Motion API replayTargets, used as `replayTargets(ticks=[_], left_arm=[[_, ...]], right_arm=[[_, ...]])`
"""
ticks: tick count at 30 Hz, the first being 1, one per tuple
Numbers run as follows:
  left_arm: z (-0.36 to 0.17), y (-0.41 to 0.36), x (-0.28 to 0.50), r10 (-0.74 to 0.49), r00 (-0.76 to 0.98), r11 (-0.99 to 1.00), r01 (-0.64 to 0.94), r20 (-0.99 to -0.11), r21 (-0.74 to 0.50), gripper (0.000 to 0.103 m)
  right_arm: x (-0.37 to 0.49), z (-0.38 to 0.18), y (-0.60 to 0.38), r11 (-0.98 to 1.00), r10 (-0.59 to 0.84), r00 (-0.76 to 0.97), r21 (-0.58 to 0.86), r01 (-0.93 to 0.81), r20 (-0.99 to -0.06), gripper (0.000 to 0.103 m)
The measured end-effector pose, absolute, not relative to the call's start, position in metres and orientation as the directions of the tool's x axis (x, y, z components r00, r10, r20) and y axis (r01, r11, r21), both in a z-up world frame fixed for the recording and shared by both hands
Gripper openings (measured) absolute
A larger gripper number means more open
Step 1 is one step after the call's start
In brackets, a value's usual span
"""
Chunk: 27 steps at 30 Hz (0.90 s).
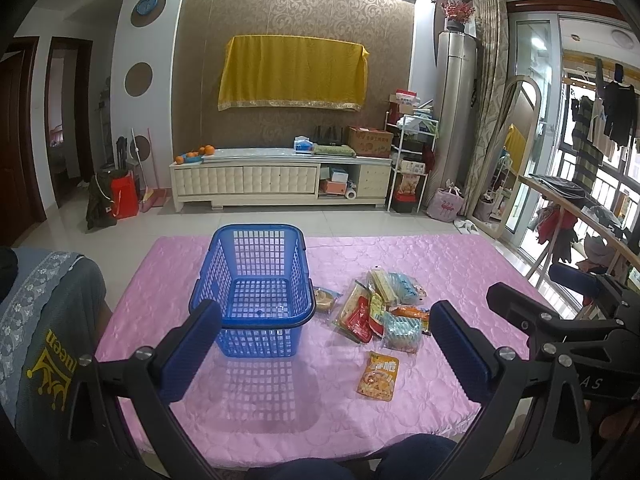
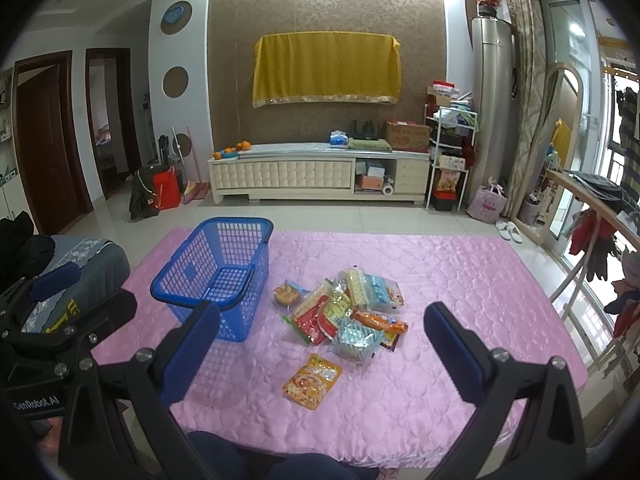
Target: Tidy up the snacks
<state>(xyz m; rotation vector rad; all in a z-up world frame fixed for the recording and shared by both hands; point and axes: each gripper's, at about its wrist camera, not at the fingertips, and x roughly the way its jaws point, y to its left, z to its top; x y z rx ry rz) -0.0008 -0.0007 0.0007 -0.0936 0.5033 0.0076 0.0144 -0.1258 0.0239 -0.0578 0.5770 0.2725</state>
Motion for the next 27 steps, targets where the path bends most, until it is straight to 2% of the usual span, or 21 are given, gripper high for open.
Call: replayTargets(ticks=[12,19,27], left_arm=[[-0.001,-0.022,0.03,-0.028,0.854,0.999,0.007,-0.519,-0.044,0.103],[-0.025,-0.042,0.06,-0.048,0.799,0.998,0.063,-0.599,0.004,0.103],[-0.075,-0.072,0.1,-0.092,0.698,0.987,0.159,-0.71,0.028,0.103]], right_arm=[[0.035,0.025,-0.148,0.964,0.225,0.807,0.005,-0.266,-0.546,0.103],[0.052,0.01,-0.171,0.974,0.188,0.795,0.004,-0.227,-0.576,0.103],[0.08,-0.037,-0.194,0.984,0.145,0.73,0.019,-0.177,-0.668,0.103]])
